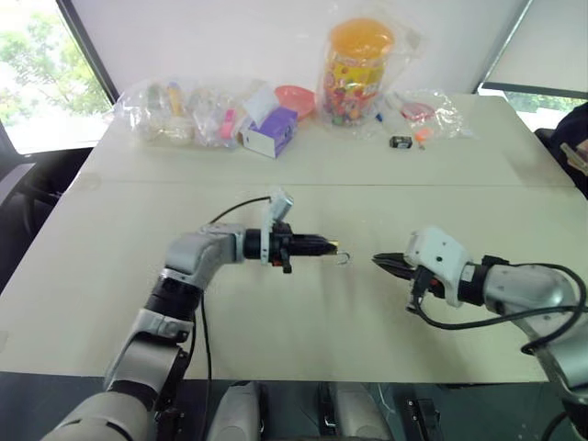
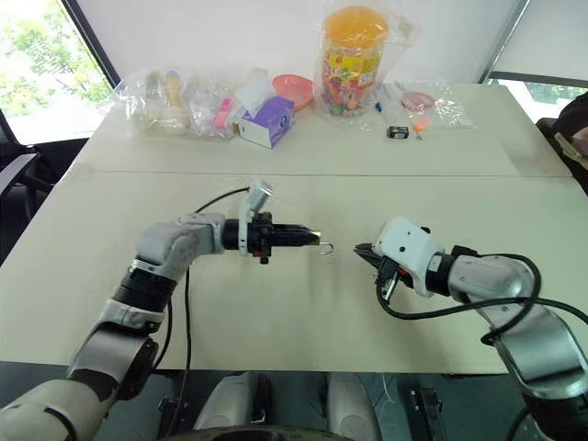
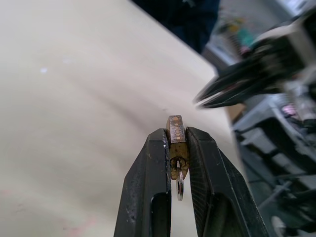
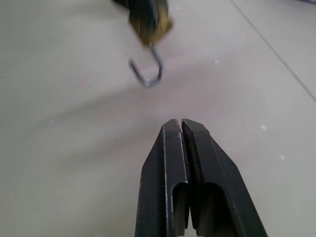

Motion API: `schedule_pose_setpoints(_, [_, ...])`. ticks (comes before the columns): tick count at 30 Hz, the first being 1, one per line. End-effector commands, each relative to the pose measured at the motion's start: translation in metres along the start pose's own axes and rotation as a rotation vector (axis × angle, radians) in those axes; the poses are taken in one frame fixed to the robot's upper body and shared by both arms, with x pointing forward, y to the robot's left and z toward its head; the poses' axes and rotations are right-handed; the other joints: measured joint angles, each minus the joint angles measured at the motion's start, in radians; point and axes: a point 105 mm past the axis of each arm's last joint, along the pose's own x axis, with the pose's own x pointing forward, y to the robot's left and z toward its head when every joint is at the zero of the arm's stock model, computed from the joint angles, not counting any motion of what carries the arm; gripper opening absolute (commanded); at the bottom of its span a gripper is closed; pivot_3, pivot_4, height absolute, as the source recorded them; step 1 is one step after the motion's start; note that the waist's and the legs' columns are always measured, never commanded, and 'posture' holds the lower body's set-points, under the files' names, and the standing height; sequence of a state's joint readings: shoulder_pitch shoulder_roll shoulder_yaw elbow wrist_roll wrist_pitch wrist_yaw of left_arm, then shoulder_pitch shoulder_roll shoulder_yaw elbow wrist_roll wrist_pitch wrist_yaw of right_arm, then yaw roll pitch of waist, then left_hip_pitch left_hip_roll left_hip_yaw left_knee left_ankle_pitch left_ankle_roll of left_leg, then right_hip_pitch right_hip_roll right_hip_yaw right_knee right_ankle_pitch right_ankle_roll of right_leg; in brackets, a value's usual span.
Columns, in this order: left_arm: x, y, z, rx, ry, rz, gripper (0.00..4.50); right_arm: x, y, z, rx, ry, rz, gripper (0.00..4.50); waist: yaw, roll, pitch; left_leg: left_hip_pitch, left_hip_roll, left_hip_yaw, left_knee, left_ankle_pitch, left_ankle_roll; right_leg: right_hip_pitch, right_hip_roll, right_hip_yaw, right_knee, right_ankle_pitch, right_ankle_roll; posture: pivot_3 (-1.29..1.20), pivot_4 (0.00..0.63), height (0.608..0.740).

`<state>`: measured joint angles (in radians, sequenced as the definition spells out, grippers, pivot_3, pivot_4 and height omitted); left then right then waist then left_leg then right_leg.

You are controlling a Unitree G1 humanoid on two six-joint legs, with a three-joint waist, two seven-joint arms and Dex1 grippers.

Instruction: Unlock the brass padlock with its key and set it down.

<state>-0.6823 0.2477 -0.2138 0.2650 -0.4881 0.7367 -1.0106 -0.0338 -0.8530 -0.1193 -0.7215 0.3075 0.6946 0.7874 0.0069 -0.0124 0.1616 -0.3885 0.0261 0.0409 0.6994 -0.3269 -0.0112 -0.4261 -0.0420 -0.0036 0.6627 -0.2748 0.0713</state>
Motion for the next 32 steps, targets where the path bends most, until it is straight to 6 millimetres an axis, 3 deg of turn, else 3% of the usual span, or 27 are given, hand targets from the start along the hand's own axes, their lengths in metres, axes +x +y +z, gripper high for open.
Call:
schedule_pose_setpoints(1, [0.011, 0.012, 0.001, 0.008, -0.006, 0.066, 0.24, -0.008, 0.004, 0.013, -0.030, -0.018, -0.034, 0.07, 0.002, 0.000, 0.000, 0.000, 0.000, 0.000, 0.000, 0.000, 0.000, 0.000, 0.000, 0.000, 0.000, 0.000, 0.000, 0.00, 0.150, 0.740])
schedule_pose_setpoints(7, [0.026, 0.020, -0.011, -0.125, -0.013, 0.070, 0.24, -0.008, 0.008, 0.013, -0.028, -0.005, -0.068, 0.07, 0.005, 0.000, 0.000, 0.000, -0.003, 0.000, 0.000, 0.000, 0.000, 0.000, 0.000, 0.000, 0.000, 0.000, 0.000, 0.00, 0.150, 0.740])
schedule_pose_setpoints(10, [0.022, 0.025, -0.022, -0.135, 0.016, 0.088, 1.35, -0.007, 0.010, 0.014, -0.023, -0.009, -0.072, 0.00, 0.003, 0.000, 0.000, 0.000, -0.003, 0.000, 0.000, 0.000, 0.000, 0.000, 0.000, 0.000, 0.000, 0.000, 0.000, 0.00, 0.150, 0.740])
schedule_pose_setpoints(16, [0.005, 0.030, -0.031, -0.114, 0.056, 0.109, 4.37, -0.008, 0.010, 0.012, -0.021, 0.003, -0.066, 0.00, 0.000, 0.000, 0.000, 0.001, -0.002, -0.001, 0.000, 0.000, 0.000, 0.001, 0.000, 0.000, 0.000, 0.000, 0.000, 0.00, 0.150, 0.740])
schedule_pose_setpoints(20, [-0.023, 0.030, -0.024, -0.024, 0.078, 0.118, 4.44, -0.010, 0.009, 0.006, -0.050, 0.041, -0.039, 0.00, -0.017, 0.000, 0.000, 0.002, -0.001, -0.001, 0.000, 0.000, 0.000, 0.002, 0.001, 0.000, 0.000, 0.000, 0.000, 0.00, 0.150, 0.740])
schedule_pose_setpoints(25, [-0.048, 0.012, -0.019, 0.146, 0.133, 0.065, 4.44, -0.015, 0.004, 0.001, -0.083, 0.080, -0.015, 0.00, -0.018, 0.000, 0.000, 0.003, 0.002, -0.001, -0.001, 0.000, 0.000, 0.002, 0.002, 0.000, 0.001, 0.000, 0.000, 0.00, 0.150, 0.740])
schedule_pose_setpoints(32, [-0.070, -0.013, -0.008, 0.274, 0.144, 0.013, 4.44, -0.020, -0.002, -0.001, -0.102, 0.099, 0.007, 0.00, 0.001, 0.000, 0.000, 0.001, 0.001, -0.001, 0.000, 0.000, 0.000, 0.002, 0.000, 0.000, 0.000, 0.000, 0.000, 0.00, 0.150, 0.740])
